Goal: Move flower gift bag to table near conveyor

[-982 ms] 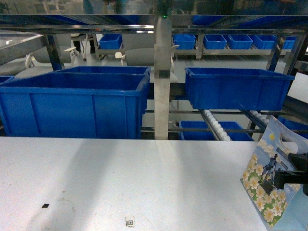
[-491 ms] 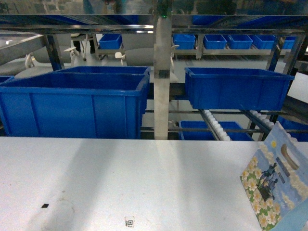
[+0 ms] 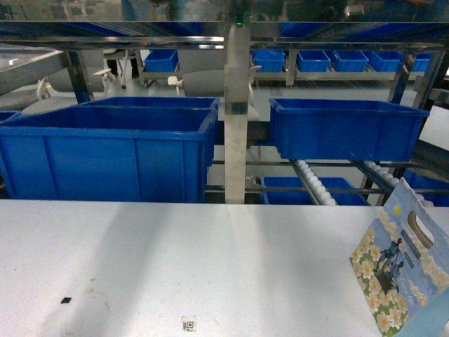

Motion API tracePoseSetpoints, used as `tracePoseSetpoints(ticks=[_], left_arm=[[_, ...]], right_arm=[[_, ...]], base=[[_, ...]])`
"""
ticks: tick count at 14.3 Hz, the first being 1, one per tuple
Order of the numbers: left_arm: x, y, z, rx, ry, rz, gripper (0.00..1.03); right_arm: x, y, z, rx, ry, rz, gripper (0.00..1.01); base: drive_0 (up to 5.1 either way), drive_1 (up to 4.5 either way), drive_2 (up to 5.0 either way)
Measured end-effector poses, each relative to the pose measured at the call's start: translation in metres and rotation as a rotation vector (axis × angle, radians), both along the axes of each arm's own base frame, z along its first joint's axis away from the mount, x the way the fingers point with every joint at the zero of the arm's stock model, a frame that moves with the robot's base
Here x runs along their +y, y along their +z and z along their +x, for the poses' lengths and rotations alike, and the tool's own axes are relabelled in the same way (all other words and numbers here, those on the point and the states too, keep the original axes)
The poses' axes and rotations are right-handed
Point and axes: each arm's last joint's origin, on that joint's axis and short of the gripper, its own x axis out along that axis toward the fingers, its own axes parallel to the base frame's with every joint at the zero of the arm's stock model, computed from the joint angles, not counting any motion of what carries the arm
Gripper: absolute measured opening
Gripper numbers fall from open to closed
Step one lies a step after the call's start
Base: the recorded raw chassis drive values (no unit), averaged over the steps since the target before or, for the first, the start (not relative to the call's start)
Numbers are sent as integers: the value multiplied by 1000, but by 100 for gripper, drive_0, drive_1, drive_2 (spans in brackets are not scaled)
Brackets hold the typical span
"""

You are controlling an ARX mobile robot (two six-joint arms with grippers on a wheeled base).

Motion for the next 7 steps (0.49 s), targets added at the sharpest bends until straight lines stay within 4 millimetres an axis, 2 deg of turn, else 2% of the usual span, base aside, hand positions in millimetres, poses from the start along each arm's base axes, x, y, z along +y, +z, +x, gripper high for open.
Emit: tracePoseSetpoints(ticks=[7], left_arm=[[0,0,0,0,0,0,2]], right_arm=[[-15,11,-20,-20,-41,-18,98]], base=[[0,0,0]])
